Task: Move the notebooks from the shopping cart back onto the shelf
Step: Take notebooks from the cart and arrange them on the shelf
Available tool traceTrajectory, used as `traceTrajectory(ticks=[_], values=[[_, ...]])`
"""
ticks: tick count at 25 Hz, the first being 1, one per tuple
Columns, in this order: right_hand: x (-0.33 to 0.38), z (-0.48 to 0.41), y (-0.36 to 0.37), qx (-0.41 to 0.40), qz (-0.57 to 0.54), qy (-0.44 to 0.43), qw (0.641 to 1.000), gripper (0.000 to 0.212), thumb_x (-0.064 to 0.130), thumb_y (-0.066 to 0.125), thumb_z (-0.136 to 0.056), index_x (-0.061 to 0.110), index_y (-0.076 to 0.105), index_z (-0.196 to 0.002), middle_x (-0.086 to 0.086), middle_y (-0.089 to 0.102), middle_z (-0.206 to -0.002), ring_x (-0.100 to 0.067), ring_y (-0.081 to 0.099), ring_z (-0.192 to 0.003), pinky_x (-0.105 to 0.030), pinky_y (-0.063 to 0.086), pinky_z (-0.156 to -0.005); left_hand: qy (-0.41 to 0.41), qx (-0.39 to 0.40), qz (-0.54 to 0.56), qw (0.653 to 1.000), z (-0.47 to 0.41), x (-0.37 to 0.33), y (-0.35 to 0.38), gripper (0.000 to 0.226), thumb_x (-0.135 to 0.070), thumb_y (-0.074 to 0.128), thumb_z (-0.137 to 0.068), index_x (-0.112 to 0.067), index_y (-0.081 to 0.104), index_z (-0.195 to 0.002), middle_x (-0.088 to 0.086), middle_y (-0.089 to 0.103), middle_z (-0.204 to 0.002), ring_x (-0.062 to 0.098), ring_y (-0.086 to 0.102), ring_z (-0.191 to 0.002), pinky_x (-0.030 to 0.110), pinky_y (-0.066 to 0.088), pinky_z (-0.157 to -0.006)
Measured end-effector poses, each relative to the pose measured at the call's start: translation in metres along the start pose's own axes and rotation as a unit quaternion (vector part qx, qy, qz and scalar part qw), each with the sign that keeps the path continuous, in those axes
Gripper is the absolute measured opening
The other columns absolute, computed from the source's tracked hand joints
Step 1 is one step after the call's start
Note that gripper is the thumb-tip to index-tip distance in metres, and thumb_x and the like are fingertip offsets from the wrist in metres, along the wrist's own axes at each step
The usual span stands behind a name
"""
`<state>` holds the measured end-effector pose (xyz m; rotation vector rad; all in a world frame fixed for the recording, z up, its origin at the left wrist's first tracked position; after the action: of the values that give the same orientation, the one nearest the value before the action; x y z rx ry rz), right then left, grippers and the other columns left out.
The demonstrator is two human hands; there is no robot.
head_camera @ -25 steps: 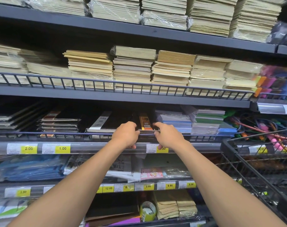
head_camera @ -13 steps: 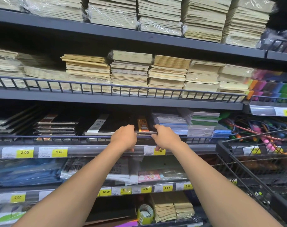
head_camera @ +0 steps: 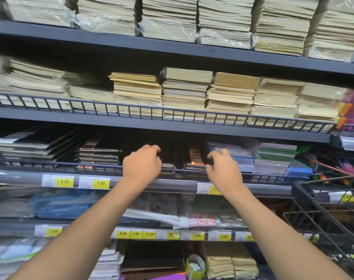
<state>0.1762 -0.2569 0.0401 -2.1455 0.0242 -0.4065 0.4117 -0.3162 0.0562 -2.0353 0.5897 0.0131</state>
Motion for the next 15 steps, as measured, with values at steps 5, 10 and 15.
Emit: traceTrajectory(ticks=[5,10,15], values=[[0.065,0.007,0.02,0.027,-0.107,-0.075,0.991,0.025,0.029,0.056,-0.098,0.027,0.071,-0.118,0.003,0.075,-0.105,-0.022,0.072,-0.089,-0.039,0.059,-0.085,-0.058,0.053,-0.02,0.997,0.003,0.064,0.011,0.035,-0.034,0.048,-0.099,-0.028,0.054,-0.133,0.006,0.067,-0.125,0.036,0.065,-0.108,0.043,0.05,-0.078],[0.101,0.0,0.051,0.075,-0.069,-0.084,0.991,0.03,0.028,0.05,-0.098,0.029,0.071,-0.119,-0.004,0.078,-0.096,-0.027,0.074,-0.079,-0.043,0.061,-0.083,-0.078,0.089,0.042,0.992,0.001,0.082,0.024,0.034,-0.041,0.045,-0.103,-0.035,0.056,-0.135,-0.003,0.073,-0.08,0.017,0.072,-0.071,0.039,0.057,-0.078],[0.099,-0.007,0.068,0.133,-0.045,-0.035,0.989,0.023,0.016,0.043,-0.099,0.024,0.06,-0.111,-0.008,0.073,-0.086,-0.024,0.074,-0.065,-0.042,0.064,-0.065,-0.073,0.127,0.053,0.988,-0.008,0.082,0.027,0.027,-0.04,0.042,-0.103,-0.036,0.06,-0.123,-0.009,0.068,-0.067,0.004,0.064,-0.042,0.027,0.047,-0.062]])
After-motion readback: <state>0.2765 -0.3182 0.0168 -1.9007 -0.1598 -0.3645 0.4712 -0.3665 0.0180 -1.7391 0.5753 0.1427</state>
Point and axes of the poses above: each hand's wrist, its own z-axis away from the middle knuckle, its own y-axis out of the palm, x = y × z, the point moved 7 cm from there along -z, towards the middle knuckle
